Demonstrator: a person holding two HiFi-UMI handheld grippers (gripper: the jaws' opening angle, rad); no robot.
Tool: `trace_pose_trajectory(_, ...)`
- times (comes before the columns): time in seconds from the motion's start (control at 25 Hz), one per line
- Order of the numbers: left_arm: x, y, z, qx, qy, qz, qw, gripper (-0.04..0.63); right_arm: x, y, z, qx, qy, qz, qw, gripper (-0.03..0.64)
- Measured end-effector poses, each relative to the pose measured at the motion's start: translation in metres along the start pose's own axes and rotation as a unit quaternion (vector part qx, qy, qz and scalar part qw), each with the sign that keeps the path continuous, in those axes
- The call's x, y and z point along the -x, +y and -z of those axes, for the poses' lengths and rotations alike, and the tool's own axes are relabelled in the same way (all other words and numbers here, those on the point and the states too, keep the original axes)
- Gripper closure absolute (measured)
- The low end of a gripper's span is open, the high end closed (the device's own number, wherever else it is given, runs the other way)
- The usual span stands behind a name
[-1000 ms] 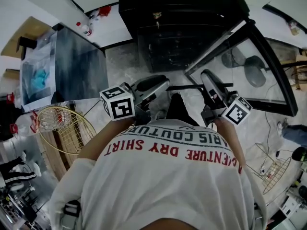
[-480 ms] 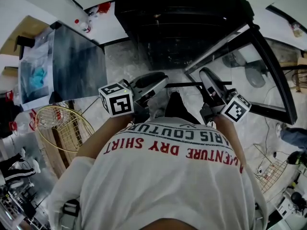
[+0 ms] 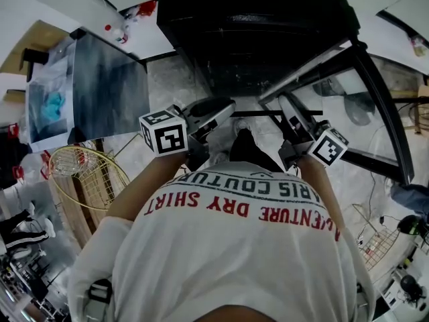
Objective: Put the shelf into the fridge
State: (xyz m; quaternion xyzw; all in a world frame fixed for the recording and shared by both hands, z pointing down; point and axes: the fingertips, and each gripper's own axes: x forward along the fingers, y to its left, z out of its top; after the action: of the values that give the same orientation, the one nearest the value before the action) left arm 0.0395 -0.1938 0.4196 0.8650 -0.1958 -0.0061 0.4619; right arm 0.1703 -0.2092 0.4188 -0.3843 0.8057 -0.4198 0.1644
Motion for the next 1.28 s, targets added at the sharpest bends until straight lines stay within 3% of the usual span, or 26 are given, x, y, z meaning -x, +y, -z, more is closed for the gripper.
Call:
trace_pose_trajectory(0.8, -0.008, 0.019, -0.004, 0.017, -0.007, -0.012, 0.9998, 0.477, -0.014, -0.018, 0.000, -0.013, 0.017, 0.014, 1.000, 0.517)
trace_pose_trajectory(1.28, -0.011, 0.024, -0.009, 0.011, -0.012, -0.019, 0.9997, 0.477, -0.023, -0.015, -0.008, -0.006, 0.014, -0.003, 1.000, 0.520)
